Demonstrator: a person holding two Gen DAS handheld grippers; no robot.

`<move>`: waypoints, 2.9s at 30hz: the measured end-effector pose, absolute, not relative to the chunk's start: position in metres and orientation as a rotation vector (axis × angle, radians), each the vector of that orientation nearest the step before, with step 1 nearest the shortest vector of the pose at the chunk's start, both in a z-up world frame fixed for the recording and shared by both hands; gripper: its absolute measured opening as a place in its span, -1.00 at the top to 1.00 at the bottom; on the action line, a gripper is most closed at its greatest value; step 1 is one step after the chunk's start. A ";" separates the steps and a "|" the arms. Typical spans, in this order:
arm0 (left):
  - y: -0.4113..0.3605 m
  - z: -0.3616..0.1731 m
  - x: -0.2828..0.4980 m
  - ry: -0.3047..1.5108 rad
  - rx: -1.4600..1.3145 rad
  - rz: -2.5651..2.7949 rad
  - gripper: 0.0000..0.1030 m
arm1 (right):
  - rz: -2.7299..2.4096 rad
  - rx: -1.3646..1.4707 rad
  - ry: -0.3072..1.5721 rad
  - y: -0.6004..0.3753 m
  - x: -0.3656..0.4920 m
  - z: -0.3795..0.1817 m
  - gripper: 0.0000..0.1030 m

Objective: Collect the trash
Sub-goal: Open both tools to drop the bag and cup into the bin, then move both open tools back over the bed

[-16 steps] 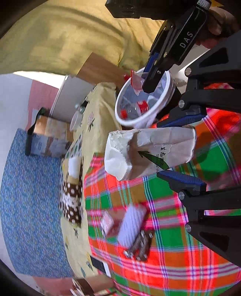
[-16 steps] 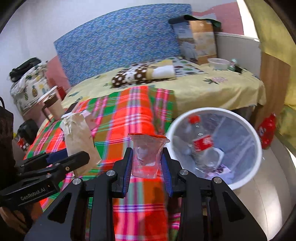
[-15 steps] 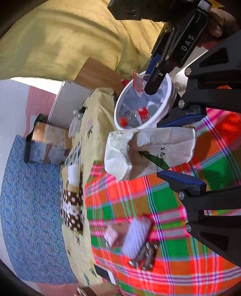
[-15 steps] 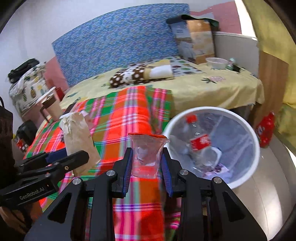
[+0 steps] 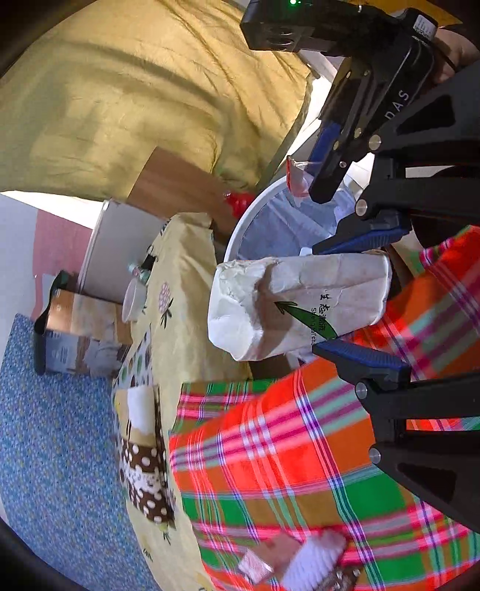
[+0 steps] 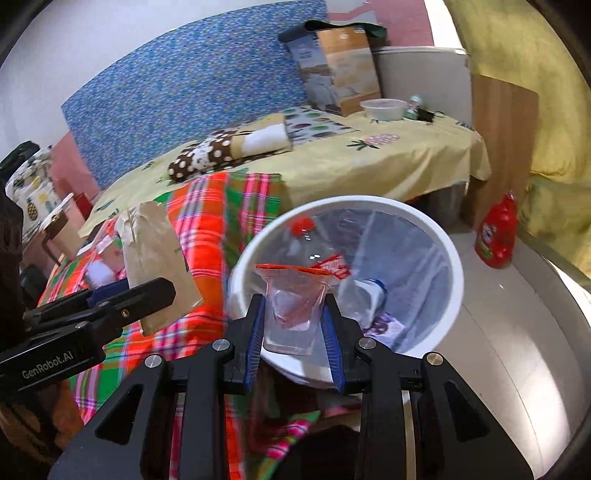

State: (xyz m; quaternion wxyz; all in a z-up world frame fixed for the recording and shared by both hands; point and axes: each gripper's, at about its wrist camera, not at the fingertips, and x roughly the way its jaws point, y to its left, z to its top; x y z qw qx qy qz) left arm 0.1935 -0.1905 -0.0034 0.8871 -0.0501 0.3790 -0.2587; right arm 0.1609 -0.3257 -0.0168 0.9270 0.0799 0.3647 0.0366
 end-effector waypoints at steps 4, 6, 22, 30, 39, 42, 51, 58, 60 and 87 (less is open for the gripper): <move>-0.205 -0.011 0.203 0.805 -0.103 -0.567 0.11 | 0.056 0.169 0.769 -0.335 0.164 -0.024 0.37; -0.212 -0.016 0.209 0.819 -0.104 -0.581 0.11 | 0.050 0.170 0.778 -0.338 0.166 -0.026 0.36; -0.243 -0.039 0.235 0.882 -0.091 -0.599 -0.03 | -0.012 0.172 0.849 -0.359 0.176 -0.040 0.35; -0.240 -0.035 0.238 0.861 -0.102 -0.584 -0.18 | -0.025 0.170 0.854 -0.363 0.177 -0.042 0.24; -0.223 -0.022 0.227 0.831 -0.116 -0.569 -0.18 | -0.015 0.175 0.827 -0.358 0.172 -0.033 0.24; -0.216 -0.017 0.218 0.818 -0.111 -0.558 -0.18 | 0.001 0.174 0.812 -0.353 0.168 -0.028 0.24; -0.178 -0.001 0.186 0.779 -0.135 -0.505 -0.18 | 0.066 0.152 0.761 -0.327 0.154 -0.012 0.23; -0.144 0.007 0.165 0.756 -0.155 -0.459 -0.18 | 0.132 0.116 0.740 -0.299 0.144 -0.004 0.24; -0.133 0.009 0.159 0.751 -0.165 -0.442 -0.18 | 0.152 0.106 0.737 -0.292 0.143 -0.002 0.24; -0.049 0.011 0.115 0.715 -0.226 -0.283 -0.18 | 0.341 0.017 0.735 -0.220 0.131 0.001 0.24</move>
